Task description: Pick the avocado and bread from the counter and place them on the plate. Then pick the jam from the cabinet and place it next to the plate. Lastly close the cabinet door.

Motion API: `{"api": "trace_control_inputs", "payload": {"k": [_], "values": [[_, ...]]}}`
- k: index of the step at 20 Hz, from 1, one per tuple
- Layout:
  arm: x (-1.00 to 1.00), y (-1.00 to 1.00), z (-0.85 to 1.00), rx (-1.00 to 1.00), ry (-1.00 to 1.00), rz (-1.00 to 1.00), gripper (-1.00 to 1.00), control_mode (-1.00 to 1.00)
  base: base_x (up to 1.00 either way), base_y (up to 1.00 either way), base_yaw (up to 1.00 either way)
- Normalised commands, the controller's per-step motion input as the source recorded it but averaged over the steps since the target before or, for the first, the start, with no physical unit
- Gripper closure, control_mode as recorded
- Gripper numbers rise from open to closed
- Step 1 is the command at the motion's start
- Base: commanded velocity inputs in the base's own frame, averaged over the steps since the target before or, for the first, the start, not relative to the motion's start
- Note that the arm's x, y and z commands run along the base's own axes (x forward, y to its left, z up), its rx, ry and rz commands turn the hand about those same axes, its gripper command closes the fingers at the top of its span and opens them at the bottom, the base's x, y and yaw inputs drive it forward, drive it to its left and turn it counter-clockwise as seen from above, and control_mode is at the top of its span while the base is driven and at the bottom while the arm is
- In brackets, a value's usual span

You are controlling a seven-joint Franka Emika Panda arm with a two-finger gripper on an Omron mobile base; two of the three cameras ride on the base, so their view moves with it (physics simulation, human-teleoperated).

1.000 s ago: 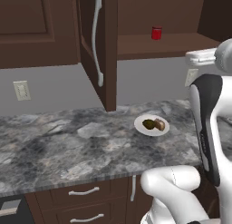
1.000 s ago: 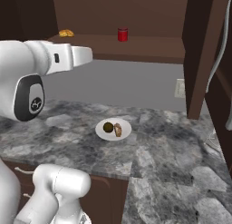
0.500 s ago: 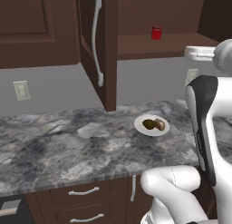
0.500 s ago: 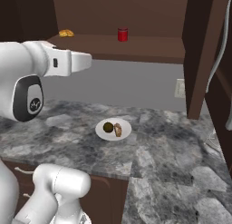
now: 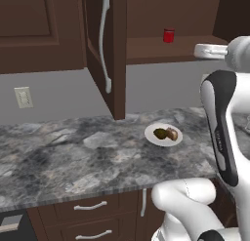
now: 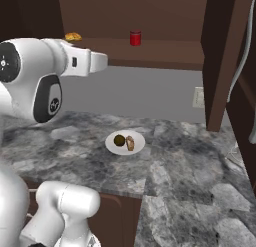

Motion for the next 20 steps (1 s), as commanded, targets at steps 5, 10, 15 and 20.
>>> {"api": "trace_control_inputs", "payload": {"k": [5, 10, 15, 20], "values": [[0.33, 0.0, 0.0, 0.0, 0.07, 0.12, -1.0, -1.0, 0.0, 0.0, 0.0], [0.36, 0.0, 0.0, 0.01, 0.14, 0.06, -1.0, -1.0, 0.0, 0.0, 0.0], [0.3, 0.0, 0.0, 0.0, 0.07, 0.0, -1.0, -1.0, 0.0, 0.0, 0.0], [0.31, 0.0, 0.0, 0.0, 0.0, 0.0, -1.0, -1.0, 0.0, 0.0, 0.0]]}}
